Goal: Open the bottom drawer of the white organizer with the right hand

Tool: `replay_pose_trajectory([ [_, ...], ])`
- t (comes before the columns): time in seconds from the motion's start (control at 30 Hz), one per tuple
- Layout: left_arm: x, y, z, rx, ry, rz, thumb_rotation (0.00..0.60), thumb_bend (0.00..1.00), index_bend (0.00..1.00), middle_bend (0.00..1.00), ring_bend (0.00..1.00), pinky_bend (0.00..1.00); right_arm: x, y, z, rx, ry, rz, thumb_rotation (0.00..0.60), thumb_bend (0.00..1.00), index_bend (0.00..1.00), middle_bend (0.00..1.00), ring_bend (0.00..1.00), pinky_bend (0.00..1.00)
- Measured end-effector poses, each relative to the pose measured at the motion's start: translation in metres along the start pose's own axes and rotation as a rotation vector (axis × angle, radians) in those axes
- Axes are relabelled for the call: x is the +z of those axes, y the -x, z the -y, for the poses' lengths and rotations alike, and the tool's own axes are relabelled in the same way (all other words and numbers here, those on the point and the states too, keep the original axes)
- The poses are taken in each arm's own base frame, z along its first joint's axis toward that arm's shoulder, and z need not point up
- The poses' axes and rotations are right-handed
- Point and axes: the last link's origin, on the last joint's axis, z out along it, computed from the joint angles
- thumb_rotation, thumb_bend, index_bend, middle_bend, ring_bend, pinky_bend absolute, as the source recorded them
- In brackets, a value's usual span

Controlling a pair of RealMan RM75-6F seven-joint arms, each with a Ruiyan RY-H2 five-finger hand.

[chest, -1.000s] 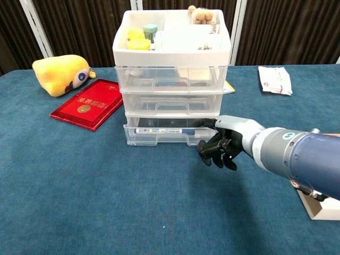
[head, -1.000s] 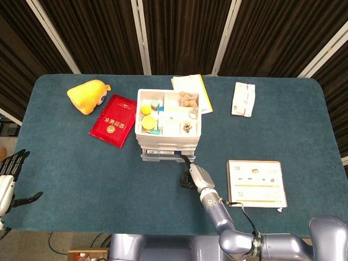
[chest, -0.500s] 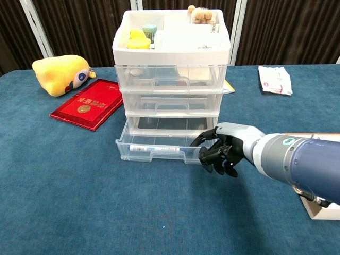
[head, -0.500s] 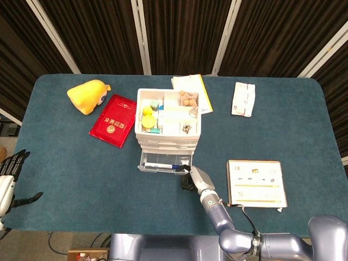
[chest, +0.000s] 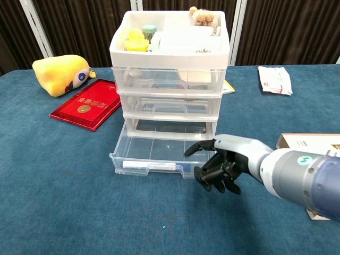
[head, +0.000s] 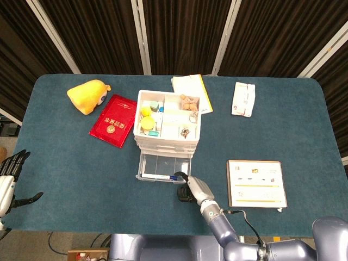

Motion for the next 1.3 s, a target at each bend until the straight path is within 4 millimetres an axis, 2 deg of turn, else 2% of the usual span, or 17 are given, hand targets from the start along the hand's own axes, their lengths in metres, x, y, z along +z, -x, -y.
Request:
replay_pose_trajectory([
  [0.17,0.0,-0.001,0.001,0.008,-0.002,-0.008,0.6,0.05,0.0,0.0,0.0,0.0,-0.007,-0.006,-0.001,-0.077,-0.03,-0.03,0.6,0.42,0.0,0.64,0.65,0.8],
  [0.3,-0.001,-0.002,0.002,0.015,-0.002,-0.014,0.6,0.06,0.0,0.0,0.0,0.0,-0.014,-0.019,-0.001,-0.137,-0.069,-0.105,0.6,0.42,0.0,0.64,0.65,0.8],
  [0.5,-0.002,-0.002,0.002,0.036,0.0,-0.02,0.6,0.06,0.0,0.0,0.0,0.0,-0.043,-0.056,-0.013,-0.268,-0.114,-0.266,0.6,0.42,0.0,0.62,0.64,0.78],
  [0.57,-0.002,-0.002,0.002,0.046,0.001,-0.022,0.6,0.06,0.0,0.0,0.0,0.0,-0.056,-0.069,-0.021,-0.318,-0.123,-0.324,0.6,0.42,0.0,0.58,0.59,0.73],
  [0.67,-0.003,-0.002,0.003,0.064,0.001,-0.03,0.6,0.06,0.0,0.0,0.0,0.0,-0.076,-0.087,-0.038,-0.41,-0.128,-0.408,0.6,0.42,0.0,0.42,0.44,0.58],
  [0.8,-0.004,-0.002,0.003,0.097,0.005,-0.046,0.6,0.06,0.0,0.0,0.0,0.0,-0.108,-0.115,-0.074,-0.557,-0.094,-0.533,0.6,0.42,0.0,0.12,0.11,0.3],
  [0.87,-0.005,-0.002,0.003,0.115,0.007,-0.054,0.6,0.06,0.0,0.0,0.0,0.0,-0.128,-0.132,-0.098,-0.631,-0.053,-0.6,0.6,0.4,0.0,0.03,0.02,0.18],
  [0.93,-0.006,-0.002,0.003,0.136,0.009,-0.063,0.6,0.06,0.0,0.0,0.0,0.0,-0.147,-0.145,-0.121,-0.685,-0.009,-0.646,0.6,0.38,0.0,0.0,0.0,0.08],
  [1.03,-0.006,-0.002,0.004,0.174,0.014,-0.079,0.6,0.06,0.0,0.0,0.0,0.0,-0.174,-0.158,-0.148,-0.731,0.041,-0.679,0.6,0.37,0.0,0.0,0.0,0.05],
  [1.13,-0.006,-0.002,0.005,0.21,0.021,-0.091,0.6,0.06,0.0,0.0,0.0,0.0,-0.189,-0.164,-0.16,-0.752,0.046,-0.708,0.6,0.37,0.0,0.0,0.0,0.05],
  [1.3,-0.005,-0.001,0.007,0.237,0.028,-0.104,0.6,0.05,0.0,0.0,0.0,0.0,-0.194,-0.166,-0.169,-0.8,0.02,-0.723,0.6,0.37,0.0,0.0,0.0,0.05],
])
